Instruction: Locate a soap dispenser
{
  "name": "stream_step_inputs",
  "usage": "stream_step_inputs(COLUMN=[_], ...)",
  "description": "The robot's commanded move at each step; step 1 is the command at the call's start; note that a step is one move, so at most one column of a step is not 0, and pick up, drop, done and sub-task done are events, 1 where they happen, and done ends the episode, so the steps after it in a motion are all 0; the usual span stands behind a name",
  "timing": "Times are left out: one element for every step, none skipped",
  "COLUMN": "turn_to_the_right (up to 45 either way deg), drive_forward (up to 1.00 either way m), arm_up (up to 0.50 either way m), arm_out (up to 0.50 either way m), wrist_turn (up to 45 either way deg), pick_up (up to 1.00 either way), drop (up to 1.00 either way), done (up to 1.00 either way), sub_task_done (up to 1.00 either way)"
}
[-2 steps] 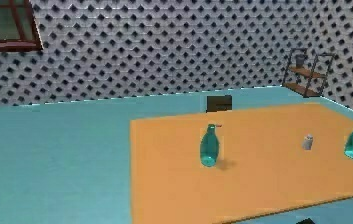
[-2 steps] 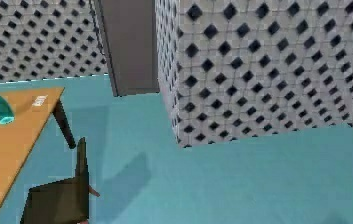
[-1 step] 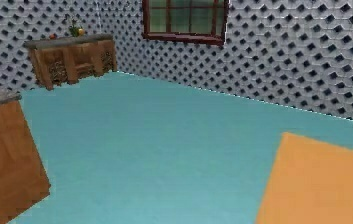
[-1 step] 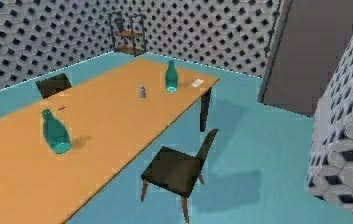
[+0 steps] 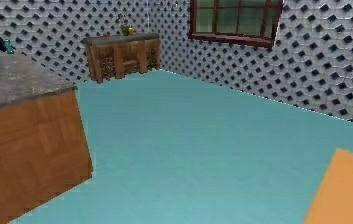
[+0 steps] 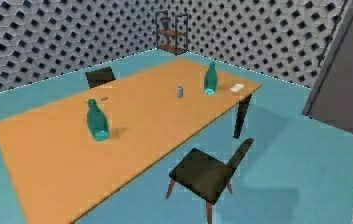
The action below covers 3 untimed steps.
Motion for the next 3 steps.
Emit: stream_step_inputs(turn_to_the_right=[0.0,-12.0,0.0], drive_forward=[0.45,0.0,1.0], arm_up=[0.0,0.0,0.0], arm_out=[0.0,0.0,0.0], wrist_turn=[0.0,0.0,0.0], pick_up=[0.0,0.0,0.0], drop=[0.0,0.0,0.0], done=[0.0,0.0,0.0], sub_task_done=[0.0,0.0,0.0])
